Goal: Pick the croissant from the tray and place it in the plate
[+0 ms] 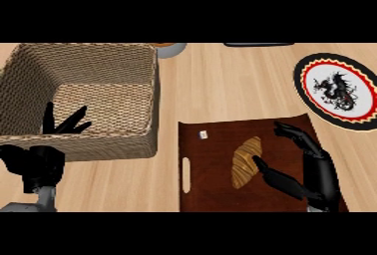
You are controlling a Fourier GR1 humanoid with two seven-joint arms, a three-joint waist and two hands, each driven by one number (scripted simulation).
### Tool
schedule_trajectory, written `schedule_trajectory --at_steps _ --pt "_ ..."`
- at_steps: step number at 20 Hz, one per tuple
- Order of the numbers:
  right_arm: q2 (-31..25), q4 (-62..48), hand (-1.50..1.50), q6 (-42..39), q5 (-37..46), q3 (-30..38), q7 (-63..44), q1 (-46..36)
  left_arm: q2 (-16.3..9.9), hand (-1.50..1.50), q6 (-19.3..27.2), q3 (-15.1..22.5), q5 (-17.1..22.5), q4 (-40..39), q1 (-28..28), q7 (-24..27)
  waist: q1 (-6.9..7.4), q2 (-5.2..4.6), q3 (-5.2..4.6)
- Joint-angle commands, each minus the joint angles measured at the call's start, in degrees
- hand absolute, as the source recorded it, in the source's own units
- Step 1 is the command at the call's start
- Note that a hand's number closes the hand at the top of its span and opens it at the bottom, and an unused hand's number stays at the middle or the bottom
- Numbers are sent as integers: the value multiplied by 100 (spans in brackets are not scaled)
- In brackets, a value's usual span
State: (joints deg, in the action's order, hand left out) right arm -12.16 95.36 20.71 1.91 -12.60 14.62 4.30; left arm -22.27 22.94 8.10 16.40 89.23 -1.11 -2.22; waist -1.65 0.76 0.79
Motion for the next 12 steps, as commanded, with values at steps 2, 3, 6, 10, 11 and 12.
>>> schedule_trajectory --at_steps 2,3,6,10,11,12 --pt "-349 -384 -150 -231 760 -605 508 395 -37 0 -268 544 -183 -440 158 -502 74 -102 -77" --pt "-672 -456 -150 -284 978 -518 274 223 -3 0 -163 558 -238 -582 -92 -634 21 -124 -82" --pt "-1039 -397 -150 69 1727 -522 -172 394 -30 0 -230 578 -163 -271 198 -587 73 -88 -89" --pt "-1478 227 -150 -293 2345 -673 -1652 24 71 0 -83 741 -288 -289 130 -708 63 -84 -105" --pt "-1633 189 -150 -449 2497 -716 -1788 -3 30 0 -65 661 -318 -432 -68 -704 28 -100 -104" --pt "-1847 326 -150 -740 2396 -591 -2052 -74 -26 0 -76 656 -307 -311 -10 -774 52 -88 -100"
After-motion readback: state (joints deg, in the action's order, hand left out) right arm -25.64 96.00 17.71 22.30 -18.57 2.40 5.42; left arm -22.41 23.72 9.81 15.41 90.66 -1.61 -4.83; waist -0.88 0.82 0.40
